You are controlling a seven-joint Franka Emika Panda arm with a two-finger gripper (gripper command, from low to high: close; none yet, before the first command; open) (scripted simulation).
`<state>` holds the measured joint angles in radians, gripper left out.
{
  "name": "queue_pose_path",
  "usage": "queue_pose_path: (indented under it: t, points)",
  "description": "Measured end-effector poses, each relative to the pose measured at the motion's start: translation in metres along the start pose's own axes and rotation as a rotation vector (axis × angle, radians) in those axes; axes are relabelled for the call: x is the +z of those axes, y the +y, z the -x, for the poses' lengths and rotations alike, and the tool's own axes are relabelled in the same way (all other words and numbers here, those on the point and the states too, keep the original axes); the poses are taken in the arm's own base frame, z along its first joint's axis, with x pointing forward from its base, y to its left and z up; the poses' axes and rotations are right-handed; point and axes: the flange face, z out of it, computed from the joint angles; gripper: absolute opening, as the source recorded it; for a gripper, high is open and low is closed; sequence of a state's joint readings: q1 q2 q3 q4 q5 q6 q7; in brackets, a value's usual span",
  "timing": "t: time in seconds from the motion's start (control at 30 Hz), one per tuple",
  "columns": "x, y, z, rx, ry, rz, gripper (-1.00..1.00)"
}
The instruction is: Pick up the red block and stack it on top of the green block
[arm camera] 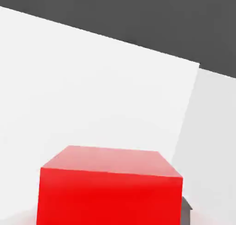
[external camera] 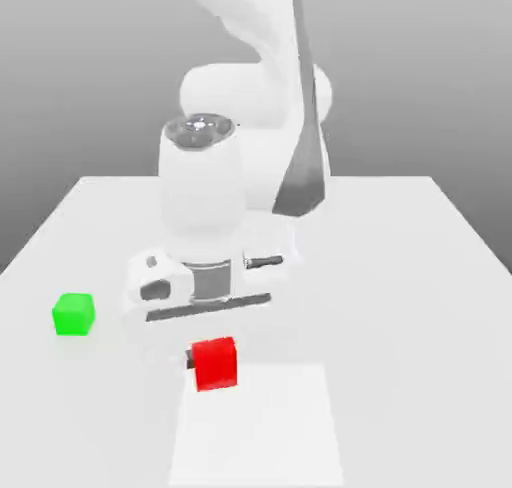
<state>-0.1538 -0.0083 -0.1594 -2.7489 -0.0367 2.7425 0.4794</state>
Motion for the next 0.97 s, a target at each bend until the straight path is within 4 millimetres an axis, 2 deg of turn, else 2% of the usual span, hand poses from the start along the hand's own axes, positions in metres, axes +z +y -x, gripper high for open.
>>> queue_pose_path:
  t: [0.1,0.2,0.3,0.43,0.5,0.83,0.97]
  points:
    - [-0.007,0.059,-0.015,0.240,0.001,0.004,-1.00]
    - [-0.012,0.112,-0.019,0.465,0.001,0.005,-1.00]
    - [-0.017,0.167,-0.016,0.700,-0.002,0.004,-1.00]
    - [-0.022,0.241,0.002,1.025,-0.011,-0.004,-1.00]
    - [-0.015,0.251,0.006,1.081,-0.028,-0.022,-1.00]
    - [0.032,0.246,0.006,1.089,-0.066,-0.053,-1.00]
    - [0.043,0.254,0.008,1.103,-0.036,-0.025,-1.00]
